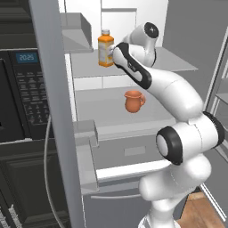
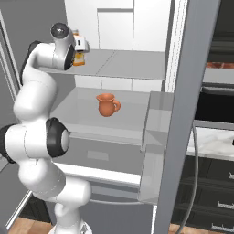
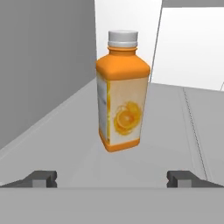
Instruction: Place the mayonnaise and condiment bottle from the counter to the top shelf of the fridge. If the existing items in the fridge are on the top shelf, move them to other shelves.
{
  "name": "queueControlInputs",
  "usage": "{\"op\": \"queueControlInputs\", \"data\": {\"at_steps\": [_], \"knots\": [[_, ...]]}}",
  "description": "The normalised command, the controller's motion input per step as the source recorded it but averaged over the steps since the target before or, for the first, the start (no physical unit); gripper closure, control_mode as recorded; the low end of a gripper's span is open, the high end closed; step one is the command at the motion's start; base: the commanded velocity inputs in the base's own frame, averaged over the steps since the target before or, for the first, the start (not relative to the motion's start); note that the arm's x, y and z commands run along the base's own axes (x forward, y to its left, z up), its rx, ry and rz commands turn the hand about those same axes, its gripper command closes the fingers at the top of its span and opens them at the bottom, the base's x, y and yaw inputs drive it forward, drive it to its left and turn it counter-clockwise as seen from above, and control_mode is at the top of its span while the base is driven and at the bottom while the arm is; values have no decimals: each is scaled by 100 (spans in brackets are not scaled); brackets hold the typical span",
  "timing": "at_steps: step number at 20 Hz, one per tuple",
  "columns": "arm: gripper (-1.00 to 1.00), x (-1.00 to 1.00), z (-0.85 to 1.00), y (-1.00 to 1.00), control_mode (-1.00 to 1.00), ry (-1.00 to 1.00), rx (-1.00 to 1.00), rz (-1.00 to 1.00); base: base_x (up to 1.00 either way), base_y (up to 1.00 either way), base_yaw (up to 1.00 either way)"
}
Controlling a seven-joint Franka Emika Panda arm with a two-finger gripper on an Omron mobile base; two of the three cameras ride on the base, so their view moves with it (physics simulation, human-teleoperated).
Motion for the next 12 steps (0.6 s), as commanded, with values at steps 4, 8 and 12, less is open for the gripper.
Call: {"op": "queueControlInputs", "data": {"at_steps": [4, 8, 12], "knots": [[-100, 39, -8, 1, -100, 0, 2, 0, 0, 0, 0], [-100, 40, -7, 0, -100, 0, 2, 1, 0, 0, 0], [-100, 37, -13, 1, -100, 0, 0, 2, 0, 0, 0]]}}
